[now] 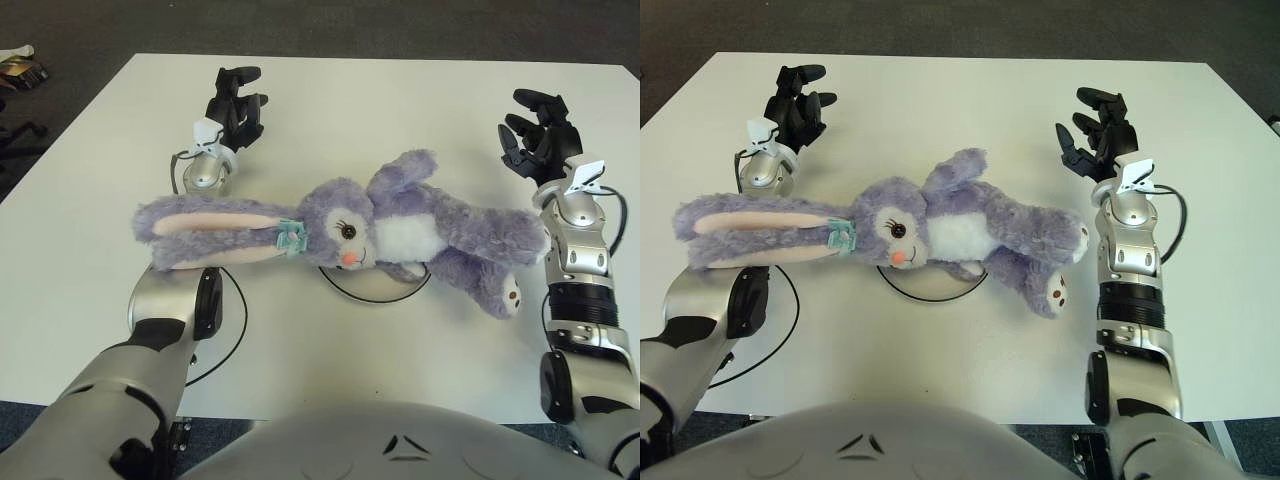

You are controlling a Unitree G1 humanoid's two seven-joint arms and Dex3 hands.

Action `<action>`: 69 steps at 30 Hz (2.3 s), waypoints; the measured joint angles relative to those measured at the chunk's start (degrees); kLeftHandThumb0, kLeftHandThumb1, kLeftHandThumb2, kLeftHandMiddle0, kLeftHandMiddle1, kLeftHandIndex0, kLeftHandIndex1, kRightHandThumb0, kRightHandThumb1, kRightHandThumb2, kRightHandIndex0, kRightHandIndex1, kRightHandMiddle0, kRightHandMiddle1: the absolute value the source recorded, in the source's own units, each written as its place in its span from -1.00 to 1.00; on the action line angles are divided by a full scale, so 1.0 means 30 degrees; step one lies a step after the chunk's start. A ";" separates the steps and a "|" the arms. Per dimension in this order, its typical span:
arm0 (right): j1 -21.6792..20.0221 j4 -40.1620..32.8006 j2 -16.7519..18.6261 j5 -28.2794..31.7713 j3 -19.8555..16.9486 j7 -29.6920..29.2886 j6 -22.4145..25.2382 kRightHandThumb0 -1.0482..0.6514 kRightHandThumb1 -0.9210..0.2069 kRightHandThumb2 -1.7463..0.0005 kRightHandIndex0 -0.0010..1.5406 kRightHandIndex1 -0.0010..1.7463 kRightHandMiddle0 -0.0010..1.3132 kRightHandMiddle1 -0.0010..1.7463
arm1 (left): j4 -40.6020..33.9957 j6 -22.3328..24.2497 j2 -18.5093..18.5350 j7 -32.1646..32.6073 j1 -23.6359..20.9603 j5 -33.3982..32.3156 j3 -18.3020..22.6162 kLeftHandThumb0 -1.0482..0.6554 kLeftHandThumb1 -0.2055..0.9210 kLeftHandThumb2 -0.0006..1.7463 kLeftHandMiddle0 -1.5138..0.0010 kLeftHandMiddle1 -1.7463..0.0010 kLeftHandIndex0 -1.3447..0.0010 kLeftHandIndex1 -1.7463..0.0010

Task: Put the doll into the plate.

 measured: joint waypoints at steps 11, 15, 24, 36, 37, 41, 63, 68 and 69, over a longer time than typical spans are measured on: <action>-0.0399 0.0241 0.1697 0.2335 -0.1095 -0.0211 0.0994 -0.20 -0.76 0.20 -0.72 0.48 -0.63 0.97 | -0.3663 0.3277 -0.0803 -0.0014 0.1588 -0.0594 -0.0137 -0.42 1.00 -0.19 0.83 -0.36 1.00 -0.53; -0.0465 0.0599 0.1986 0.2634 -0.1225 -0.0194 0.0888 -0.21 -0.62 0.07 -0.65 0.57 -0.52 0.99 | -0.4386 0.3867 -0.1095 -0.0015 0.2016 -0.0934 -0.0130 -0.40 0.98 -0.19 0.78 -0.41 1.00 -0.59; -0.0283 0.0701 0.2723 0.2724 -0.1014 0.0258 0.0182 0.18 -0.27 -0.17 -0.42 0.73 -0.35 1.00 | -0.5231 0.4355 -0.1859 -0.0074 0.2726 -0.1864 -0.0040 -0.21 0.98 -0.34 0.53 -0.55 0.78 -0.93; 0.0172 0.1181 0.3656 0.2528 -0.0637 0.0438 -0.1172 0.23 0.44 -0.73 -0.03 0.84 -0.05 1.00 | -0.6419 0.5061 -0.2933 0.0995 0.3614 -0.2047 0.0129 -0.20 0.78 -0.21 0.14 -0.94 0.60 -1.00; 0.0260 0.1184 0.3791 0.2529 -0.0623 0.0361 -0.1246 0.23 0.47 -0.75 -0.02 0.84 -0.04 1.00 | -0.6528 0.5060 -0.3025 0.1058 0.3722 -0.2039 0.0126 -0.20 0.75 -0.18 0.11 -0.96 0.59 -1.00; 0.0569 0.1241 0.4327 0.2500 -0.0572 0.0085 -0.1556 0.23 0.55 -0.81 0.06 0.84 -0.04 1.00 | -0.6921 0.5051 -0.3285 0.1121 0.4128 -0.1984 0.0067 -0.21 0.67 -0.11 -0.02 -0.99 0.54 -1.00; 0.1990 0.0394 0.5331 0.0568 0.0235 -0.1837 -0.3215 0.23 0.70 -0.94 0.18 0.91 -0.02 1.00 | -0.7157 0.3524 -0.3268 0.0874 0.5296 -0.1162 -0.0406 -0.23 0.47 0.06 -0.26 -1.00 0.43 -1.00; 0.2498 -0.0524 0.5729 0.0393 0.0557 -0.2323 -0.2887 0.23 0.66 -0.93 0.15 0.94 -0.04 1.00 | -0.7628 0.3274 -0.3372 0.0703 0.6014 -0.1193 -0.0580 -0.24 0.45 0.08 -0.25 -1.00 0.42 -1.00; 0.2645 -0.0818 0.5798 0.0393 0.0622 -0.2416 -0.2736 0.23 0.65 -0.92 0.14 0.94 -0.05 1.00 | -0.7822 0.3225 -0.3395 0.0699 0.6202 -0.1168 -0.0644 -0.24 0.44 0.09 -0.25 -1.00 0.41 -1.00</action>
